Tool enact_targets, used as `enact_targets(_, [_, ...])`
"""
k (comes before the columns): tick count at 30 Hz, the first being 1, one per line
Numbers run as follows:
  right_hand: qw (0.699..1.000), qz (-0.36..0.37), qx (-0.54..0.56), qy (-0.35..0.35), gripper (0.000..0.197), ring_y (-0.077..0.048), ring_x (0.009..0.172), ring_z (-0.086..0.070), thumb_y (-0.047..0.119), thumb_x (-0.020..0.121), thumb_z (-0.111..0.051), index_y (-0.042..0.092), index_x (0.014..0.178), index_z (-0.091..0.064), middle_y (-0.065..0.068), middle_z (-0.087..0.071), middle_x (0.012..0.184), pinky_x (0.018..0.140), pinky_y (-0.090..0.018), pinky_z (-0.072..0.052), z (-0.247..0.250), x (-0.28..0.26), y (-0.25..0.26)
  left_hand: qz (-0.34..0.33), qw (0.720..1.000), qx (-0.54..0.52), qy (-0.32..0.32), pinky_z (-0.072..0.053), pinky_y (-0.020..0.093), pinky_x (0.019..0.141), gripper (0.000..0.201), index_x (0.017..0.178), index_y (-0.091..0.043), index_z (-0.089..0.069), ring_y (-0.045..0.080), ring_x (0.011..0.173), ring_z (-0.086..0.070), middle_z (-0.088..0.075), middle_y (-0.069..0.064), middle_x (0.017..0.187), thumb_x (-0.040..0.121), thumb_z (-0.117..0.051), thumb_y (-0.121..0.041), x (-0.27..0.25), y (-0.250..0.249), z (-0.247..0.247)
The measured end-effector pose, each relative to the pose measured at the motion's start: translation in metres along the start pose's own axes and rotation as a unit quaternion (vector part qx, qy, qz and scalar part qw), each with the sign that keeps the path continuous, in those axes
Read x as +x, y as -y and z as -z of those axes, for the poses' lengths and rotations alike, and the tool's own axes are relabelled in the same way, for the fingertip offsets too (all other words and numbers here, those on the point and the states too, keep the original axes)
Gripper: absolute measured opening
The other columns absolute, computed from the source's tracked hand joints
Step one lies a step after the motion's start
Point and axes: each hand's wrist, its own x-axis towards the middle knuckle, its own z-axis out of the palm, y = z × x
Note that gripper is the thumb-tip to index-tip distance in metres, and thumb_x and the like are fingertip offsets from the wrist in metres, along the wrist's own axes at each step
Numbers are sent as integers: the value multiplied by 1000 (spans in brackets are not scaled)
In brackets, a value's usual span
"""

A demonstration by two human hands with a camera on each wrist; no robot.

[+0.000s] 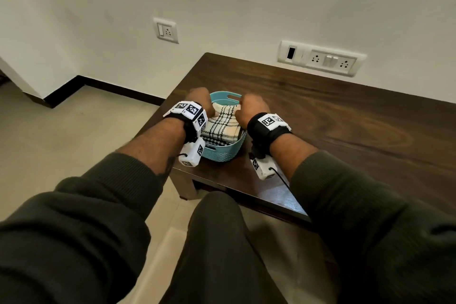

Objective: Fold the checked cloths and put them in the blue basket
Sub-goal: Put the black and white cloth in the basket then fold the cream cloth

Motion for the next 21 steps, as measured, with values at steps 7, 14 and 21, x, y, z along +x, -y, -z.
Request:
enact_targets(7, [979, 139, -128, 71, 29, -25, 120, -55, 29, 89, -64, 20, 117, -61, 0, -65, 116, 112, -60, -22, 11, -18, 5, -151, 978, 139, 38, -47, 37, 97, 63, 132, -24, -60, 28, 118, -59, -61, 7, 132, 74, -83, -17, 0, -2, 10])
enact_targets(14, [970, 109, -163, 148, 45, -26, 114, -60, 42, 80, -77, 14, 113, -63, -3, -68, 115, 110, -52, -29, 1, -16, 3, -188, 945, 258, 70, -51, 32, 90, 65, 124, -28, -63, 27, 107, -66, -69, 3, 117, 64, -88, -32, -3, 0, -10])
enact_targets(21, [976, 112, -128, 137, 41, -23, 108, -62, 35, 80, -79, 17, 114, -64, -2, -67, 109, 88, -39, -37, -9, -15, 4, -201, 930, 298, 81, -19, 50, 116, 54, 131, -26, -59, 27, 126, -54, -63, 5, 131, 79, -75, -34, -11, 0, -16])
